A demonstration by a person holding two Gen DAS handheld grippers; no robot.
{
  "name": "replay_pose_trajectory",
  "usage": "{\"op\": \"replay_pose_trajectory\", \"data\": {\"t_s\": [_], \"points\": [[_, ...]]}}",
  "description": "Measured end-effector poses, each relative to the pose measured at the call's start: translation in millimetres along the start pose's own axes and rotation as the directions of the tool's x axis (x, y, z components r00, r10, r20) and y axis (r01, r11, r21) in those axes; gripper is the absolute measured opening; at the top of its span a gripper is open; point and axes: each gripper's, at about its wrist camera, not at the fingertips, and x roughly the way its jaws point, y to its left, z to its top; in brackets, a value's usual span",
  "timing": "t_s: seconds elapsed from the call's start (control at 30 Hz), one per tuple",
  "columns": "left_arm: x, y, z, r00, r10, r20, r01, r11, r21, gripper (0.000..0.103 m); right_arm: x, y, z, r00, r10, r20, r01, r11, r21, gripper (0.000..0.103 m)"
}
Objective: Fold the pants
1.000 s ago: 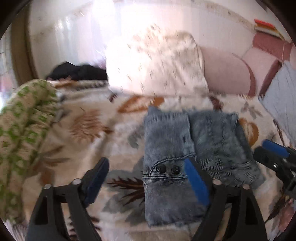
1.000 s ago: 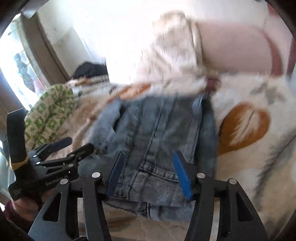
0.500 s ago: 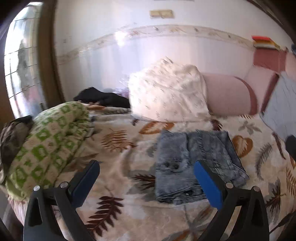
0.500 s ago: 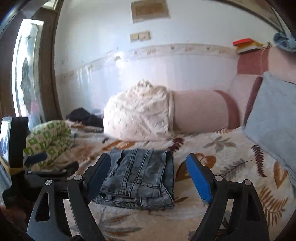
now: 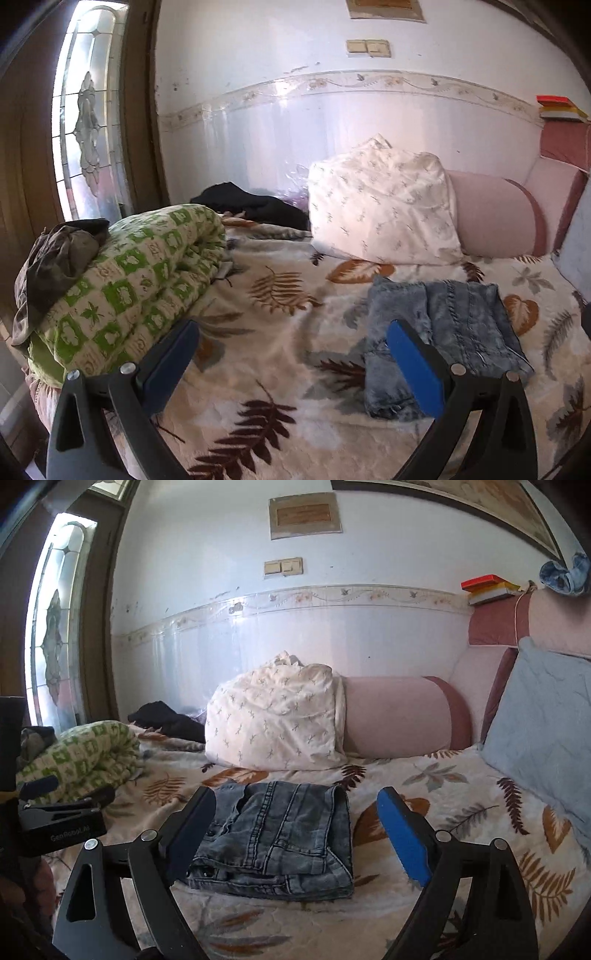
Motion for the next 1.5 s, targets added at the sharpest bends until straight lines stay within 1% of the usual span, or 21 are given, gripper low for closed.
{"op": "replay_pose_trajectory", "data": {"t_s": [0.1,0.2,0.3,0.47,0.63,0.73,0.83,0.9,1.23,1.5], "points": [[12.5,5.1,0.6,0.999,0.044,-0.017,-0.044,0.999,0.008,0.103,8.2,1.6,-1.4,1.000,-0.003,-0.003,0.003,1.000,-0.020,0.089],[24.7,9.3,-0.1,0.997,0.058,-0.053,-0.058,0.998,-0.001,0.103,15.0,1.0,-2.1,1.000,-0.005,-0.009,0.005,1.000,-0.022,0.089],[29.6,6.9,0.1,0.997,0.032,-0.069,-0.033,0.999,-0.011,0.103,21.5,-0.7,-1.2,1.000,-0.002,-0.018,0.001,1.000,-0.015,0.089],[22.5,-10.9,-0.9,0.999,0.021,-0.035,-0.018,0.998,0.062,0.103,22.6,0.6,-0.6,1.000,0.003,-0.025,-0.003,1.000,-0.020,0.089],[12.9,-20.9,-3.2,0.999,-0.025,-0.029,0.027,0.997,0.077,0.103,17.6,5.0,-0.2,1.000,-0.004,-0.007,0.004,0.999,-0.051,0.089],[7.9,-30.0,-4.9,1.000,-0.024,-0.015,0.025,0.994,0.106,0.103,17.1,6.2,-0.3,1.000,-0.004,-0.007,0.004,0.998,-0.056,0.089],[6.1,-35.6,-6.4,0.999,-0.038,-0.022,0.041,0.993,0.114,0.103,17.6,6.4,-1.2,1.000,-0.008,-0.010,0.008,0.998,-0.060,0.089],[6.0,-38.1,-7.1,0.999,-0.036,-0.025,0.039,0.992,0.122,0.103,19.1,7.0,-1.9,1.000,-0.009,-0.014,0.008,0.998,-0.066,0.089],[10.3,-37.1,-8.5,0.998,-0.042,-0.052,0.047,0.993,0.109,0.103,22.7,14.4,-6.3,0.999,-0.002,-0.036,-0.001,0.996,-0.089,0.089],[13.5,-39.4,-11.1,0.997,-0.042,-0.070,0.050,0.992,0.115,0.103,25.2,7.3,-5.1,0.999,-0.010,-0.051,0.007,0.999,-0.052,0.089]]}}
